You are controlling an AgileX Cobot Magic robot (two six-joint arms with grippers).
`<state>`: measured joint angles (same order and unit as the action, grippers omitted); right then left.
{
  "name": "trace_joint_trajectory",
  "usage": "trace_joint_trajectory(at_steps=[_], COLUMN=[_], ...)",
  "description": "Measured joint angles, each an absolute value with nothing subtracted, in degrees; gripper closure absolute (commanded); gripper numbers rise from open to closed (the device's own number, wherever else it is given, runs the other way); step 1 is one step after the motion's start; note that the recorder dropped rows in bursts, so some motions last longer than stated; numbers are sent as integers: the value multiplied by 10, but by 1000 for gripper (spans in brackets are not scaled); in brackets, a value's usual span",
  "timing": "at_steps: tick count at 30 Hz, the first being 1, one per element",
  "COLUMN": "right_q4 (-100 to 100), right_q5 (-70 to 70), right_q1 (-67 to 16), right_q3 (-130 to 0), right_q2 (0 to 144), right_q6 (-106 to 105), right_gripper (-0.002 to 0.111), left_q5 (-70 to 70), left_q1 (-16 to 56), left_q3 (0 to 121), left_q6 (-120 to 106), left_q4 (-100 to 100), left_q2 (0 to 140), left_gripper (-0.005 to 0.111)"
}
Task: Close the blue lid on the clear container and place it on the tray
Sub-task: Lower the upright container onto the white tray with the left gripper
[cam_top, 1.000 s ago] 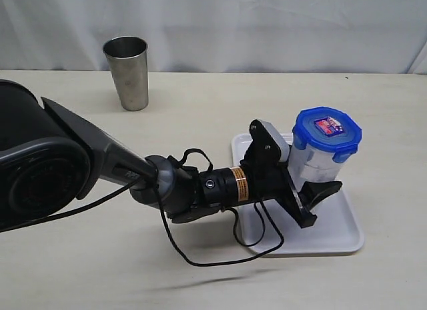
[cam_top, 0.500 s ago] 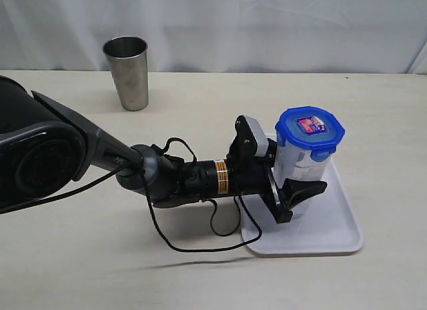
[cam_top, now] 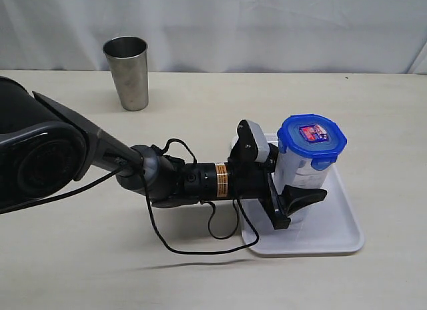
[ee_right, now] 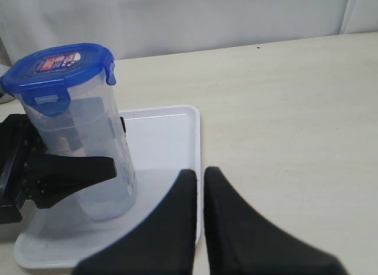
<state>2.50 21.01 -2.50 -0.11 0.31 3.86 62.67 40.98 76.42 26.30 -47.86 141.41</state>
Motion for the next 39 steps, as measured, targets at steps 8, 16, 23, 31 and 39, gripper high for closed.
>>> trace_joint_trajectory(at_steps=[8, 16, 23, 31, 39], right_q4=[25, 25, 25, 25, 25], right_q5=[210, 210, 210, 210, 210], right_q1=[-25, -25, -25, -25, -25], right_q3=[-1, -1, -1, -1, -1], right_q2=[3, 3, 3, 3, 3], right_q6=[39, 39, 39, 39, 39], right_gripper=[104, 104, 104, 104, 104], left_q5=[621, 589, 587, 587, 587], left_q1=[408, 408, 408, 408, 393], left_q3=[764, 764, 764, 764, 764], left_q6=[264, 246, 242, 241, 241], left_q4=[-479, -480, -488, -489, -515], left_q2=[1414, 1414, 1414, 1414, 1409], left_gripper=[50, 19, 19, 19, 19])
